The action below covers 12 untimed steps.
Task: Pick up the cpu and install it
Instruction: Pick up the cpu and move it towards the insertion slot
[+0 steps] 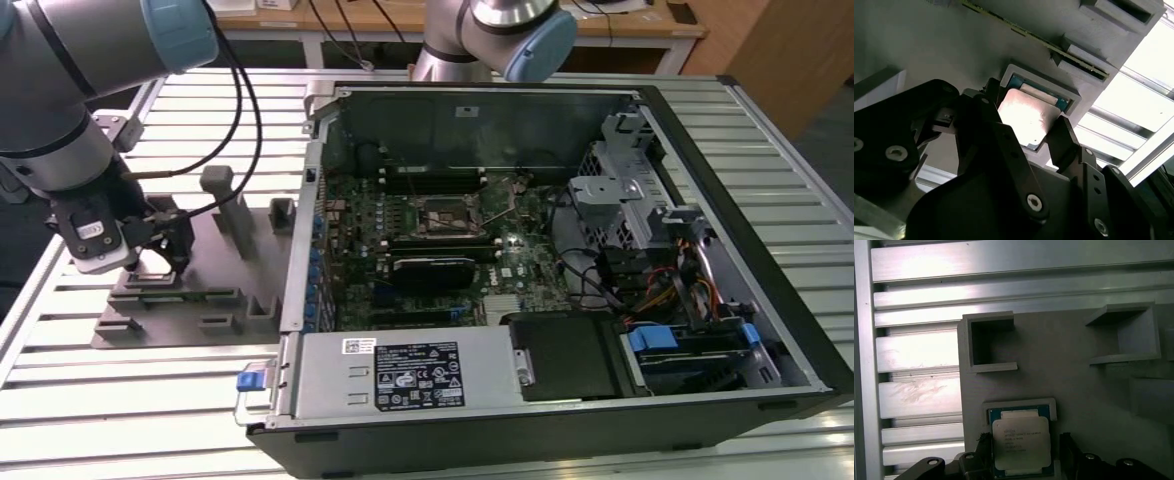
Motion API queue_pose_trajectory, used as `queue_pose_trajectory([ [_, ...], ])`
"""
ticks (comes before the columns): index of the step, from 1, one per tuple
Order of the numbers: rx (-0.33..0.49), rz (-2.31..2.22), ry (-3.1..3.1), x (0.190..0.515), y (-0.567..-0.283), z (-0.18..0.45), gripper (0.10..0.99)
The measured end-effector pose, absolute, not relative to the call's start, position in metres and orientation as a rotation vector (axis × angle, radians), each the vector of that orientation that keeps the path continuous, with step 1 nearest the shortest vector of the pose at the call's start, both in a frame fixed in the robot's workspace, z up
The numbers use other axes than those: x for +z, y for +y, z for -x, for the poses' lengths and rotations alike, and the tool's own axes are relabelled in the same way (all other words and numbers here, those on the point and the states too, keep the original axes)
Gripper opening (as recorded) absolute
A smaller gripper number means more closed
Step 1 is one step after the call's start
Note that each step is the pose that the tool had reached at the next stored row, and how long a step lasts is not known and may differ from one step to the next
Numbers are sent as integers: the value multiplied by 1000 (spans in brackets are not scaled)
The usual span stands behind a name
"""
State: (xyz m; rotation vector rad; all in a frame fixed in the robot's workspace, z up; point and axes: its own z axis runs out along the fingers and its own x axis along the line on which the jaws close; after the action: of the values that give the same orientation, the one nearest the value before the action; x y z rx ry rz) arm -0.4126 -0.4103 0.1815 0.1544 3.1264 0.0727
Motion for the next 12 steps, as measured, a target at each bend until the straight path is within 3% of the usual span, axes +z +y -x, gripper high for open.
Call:
queue_pose_trajectory([
  [12,73,-154,3126,183,-410,414,647],
])
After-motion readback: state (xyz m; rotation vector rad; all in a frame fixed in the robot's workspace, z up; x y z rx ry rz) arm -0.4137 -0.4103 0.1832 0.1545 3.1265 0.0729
